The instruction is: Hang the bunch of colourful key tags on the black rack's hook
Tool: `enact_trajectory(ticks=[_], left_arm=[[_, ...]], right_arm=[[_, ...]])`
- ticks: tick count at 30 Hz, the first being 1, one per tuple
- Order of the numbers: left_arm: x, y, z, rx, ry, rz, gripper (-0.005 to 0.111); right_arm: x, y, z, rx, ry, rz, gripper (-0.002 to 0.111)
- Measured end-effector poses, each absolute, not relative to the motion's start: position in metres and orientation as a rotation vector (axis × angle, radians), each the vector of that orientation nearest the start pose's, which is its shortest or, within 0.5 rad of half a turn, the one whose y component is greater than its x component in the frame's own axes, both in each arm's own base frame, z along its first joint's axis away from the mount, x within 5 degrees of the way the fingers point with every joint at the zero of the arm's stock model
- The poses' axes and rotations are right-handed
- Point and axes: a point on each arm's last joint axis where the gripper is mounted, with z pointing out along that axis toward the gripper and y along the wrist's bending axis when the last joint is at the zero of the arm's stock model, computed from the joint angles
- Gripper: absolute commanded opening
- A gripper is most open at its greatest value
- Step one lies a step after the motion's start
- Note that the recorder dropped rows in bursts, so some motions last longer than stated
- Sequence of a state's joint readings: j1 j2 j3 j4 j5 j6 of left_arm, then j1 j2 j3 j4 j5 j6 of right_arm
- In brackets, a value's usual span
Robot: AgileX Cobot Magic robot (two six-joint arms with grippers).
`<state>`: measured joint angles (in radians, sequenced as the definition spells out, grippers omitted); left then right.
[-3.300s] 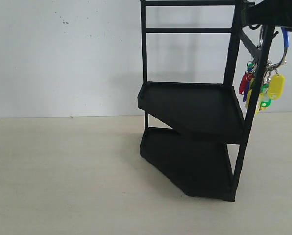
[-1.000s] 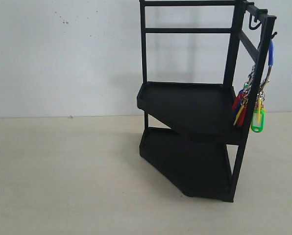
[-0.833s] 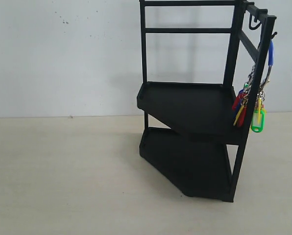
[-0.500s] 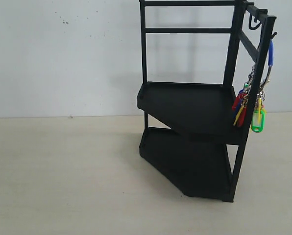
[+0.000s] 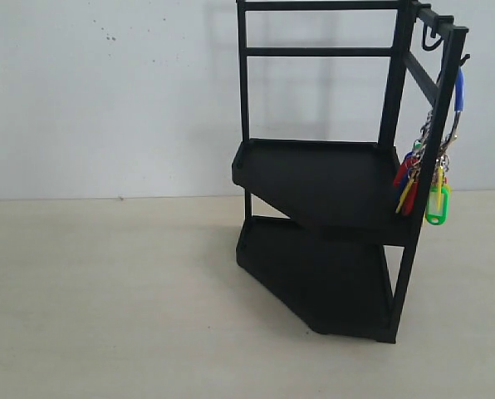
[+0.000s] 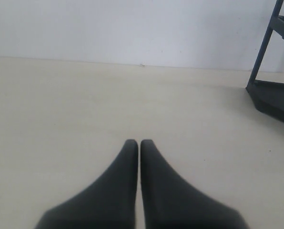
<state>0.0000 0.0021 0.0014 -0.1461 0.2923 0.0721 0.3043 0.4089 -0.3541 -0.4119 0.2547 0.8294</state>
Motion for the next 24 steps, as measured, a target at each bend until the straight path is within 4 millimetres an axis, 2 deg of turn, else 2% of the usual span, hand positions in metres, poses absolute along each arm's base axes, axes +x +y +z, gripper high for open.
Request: enact_trajectory(ticks=[9,16,24], left_arm=[[0.055,-0.004,0.186,-0.03,1.777,-0.086,0.004],[0.055,-0.004,0.186,-0.03,1.777,-0.086,0.004],[0.055,-0.004,0.186,-0.03,1.777,-0.086,0.004]], right_arm=[[0.064,0.005,0.242,0.247,1.607,0.392,0.0],[0.056,0.007,0.216,0.231,1.505,0.447,0.0],[0.056,0.007,0.213,0.296,1.496,0.525,0.0]])
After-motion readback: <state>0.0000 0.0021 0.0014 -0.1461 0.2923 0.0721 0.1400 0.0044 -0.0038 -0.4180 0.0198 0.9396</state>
